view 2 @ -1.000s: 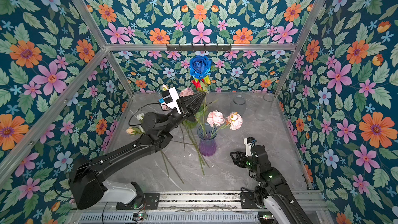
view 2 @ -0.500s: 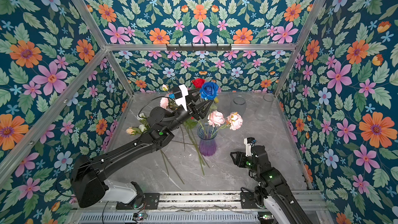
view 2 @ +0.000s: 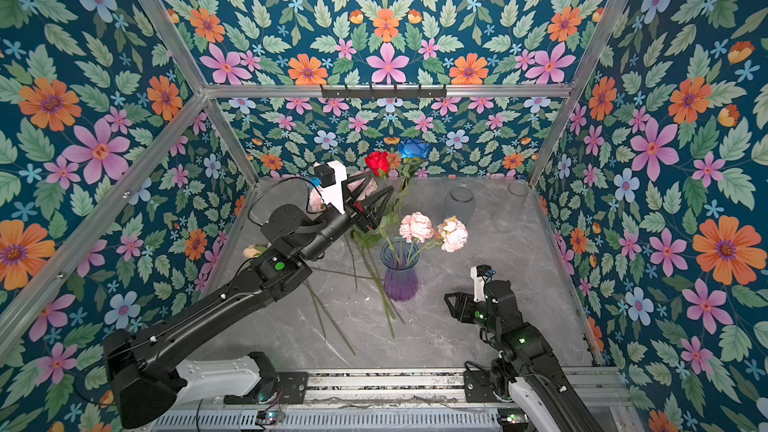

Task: Arrange the flowers into the vase
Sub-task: 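Lower the blue rose stem into the purple vase with the left gripper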

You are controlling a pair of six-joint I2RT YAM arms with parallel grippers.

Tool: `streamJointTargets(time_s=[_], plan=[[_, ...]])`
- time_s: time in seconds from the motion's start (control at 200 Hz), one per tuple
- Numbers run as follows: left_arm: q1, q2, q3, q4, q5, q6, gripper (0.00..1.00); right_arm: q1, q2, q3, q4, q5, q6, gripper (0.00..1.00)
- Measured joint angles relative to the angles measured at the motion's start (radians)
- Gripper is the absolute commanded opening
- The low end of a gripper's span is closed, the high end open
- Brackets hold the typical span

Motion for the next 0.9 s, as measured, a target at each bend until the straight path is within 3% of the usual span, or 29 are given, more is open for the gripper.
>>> streamJointTargets(time_s=[0.205, 0.32, 0.58, 0.9], plan=[[0.0, -0.149, -0.105, -0.122, -0.011, 0.001, 0.62, 0.0, 0.016, 0.0, 0.001, 0.0, 0.0, 0.62], [0.0, -0.162, -0.12, -0.25, -0.04, -0.008, 0.6, 0.0, 0.043, 0.0, 0.002, 0.0, 0.0, 0.62], [0.001, -0.039, -0.055, -0.587, -0.095, -0.087, 0.49, 0.0, 0.057, 0.003, 0.004, -0.004, 0.0, 0.62], [0.0, 0.14, 0.055, -0.727, -0.014, -0.142, 0.38, 0.0, 0.037, 0.003, 0.003, -0.003, 0.0, 0.62]])
